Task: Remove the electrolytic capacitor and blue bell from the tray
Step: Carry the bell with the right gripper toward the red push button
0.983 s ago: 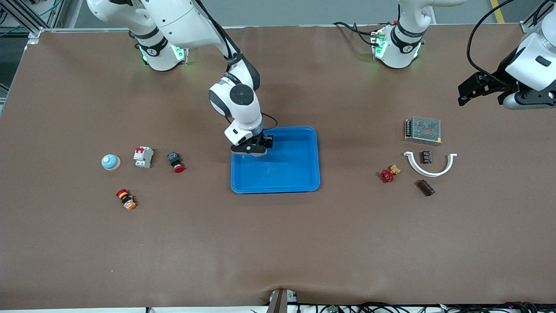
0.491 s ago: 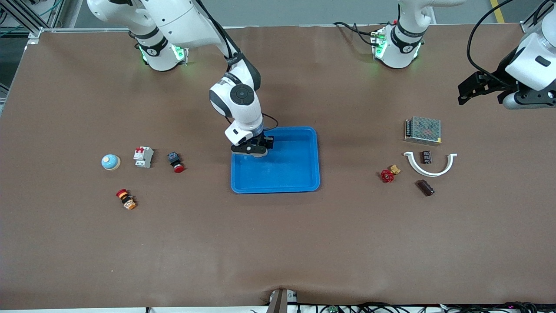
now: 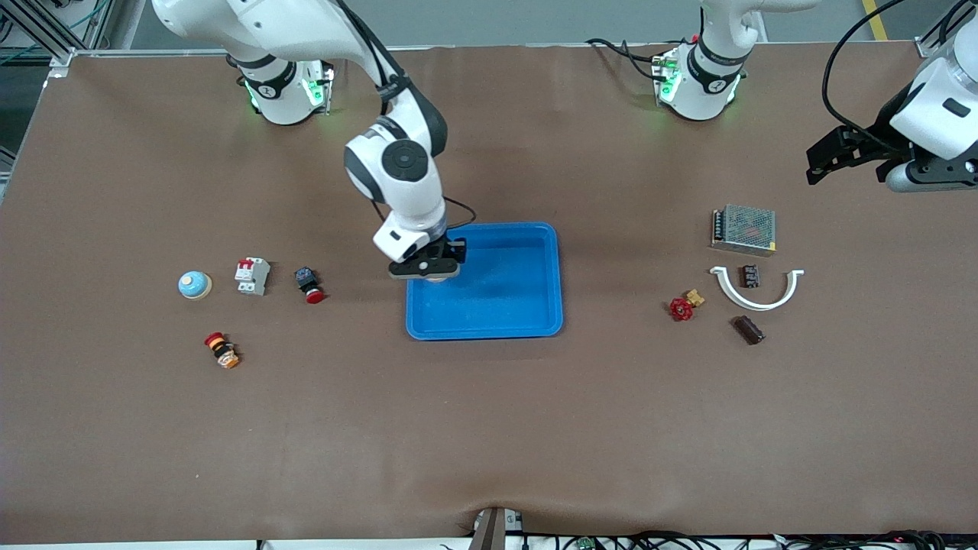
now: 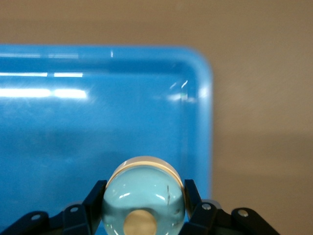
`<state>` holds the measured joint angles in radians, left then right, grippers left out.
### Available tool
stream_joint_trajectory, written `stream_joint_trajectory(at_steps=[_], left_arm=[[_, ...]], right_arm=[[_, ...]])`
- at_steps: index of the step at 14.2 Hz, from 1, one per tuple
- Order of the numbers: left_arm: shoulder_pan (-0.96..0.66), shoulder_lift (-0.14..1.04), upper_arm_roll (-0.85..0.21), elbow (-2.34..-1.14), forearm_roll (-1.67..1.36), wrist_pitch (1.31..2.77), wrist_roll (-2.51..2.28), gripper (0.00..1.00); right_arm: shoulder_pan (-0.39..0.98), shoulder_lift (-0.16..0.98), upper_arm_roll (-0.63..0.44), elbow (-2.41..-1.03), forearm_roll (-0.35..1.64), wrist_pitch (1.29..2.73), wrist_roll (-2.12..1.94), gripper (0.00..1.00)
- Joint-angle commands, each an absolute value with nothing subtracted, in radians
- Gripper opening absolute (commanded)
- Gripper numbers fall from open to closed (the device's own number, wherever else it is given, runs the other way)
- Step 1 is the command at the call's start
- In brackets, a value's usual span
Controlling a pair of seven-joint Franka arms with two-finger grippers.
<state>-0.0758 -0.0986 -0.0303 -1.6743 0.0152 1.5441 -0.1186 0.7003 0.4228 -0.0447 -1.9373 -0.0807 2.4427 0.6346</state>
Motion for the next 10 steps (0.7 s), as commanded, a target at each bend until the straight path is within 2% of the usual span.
stream_joint_trajectory(at_steps=[1, 10], left_arm=[[-0.074, -0.081, -0.026, -1.648, -0.002, 1.532, -0.112, 1.0], [-0.071, -0.077, -0.025, -1.649, 0.0, 1.543, -0.109, 1.0]], right_arm=[[0.605, 0.35, -0.031, -1.963, -0.098, 2.386, 0.459, 0.51], [0.327, 0.324, -0.028, -1.983, -0.087, 2.364, -0.085, 0.51]])
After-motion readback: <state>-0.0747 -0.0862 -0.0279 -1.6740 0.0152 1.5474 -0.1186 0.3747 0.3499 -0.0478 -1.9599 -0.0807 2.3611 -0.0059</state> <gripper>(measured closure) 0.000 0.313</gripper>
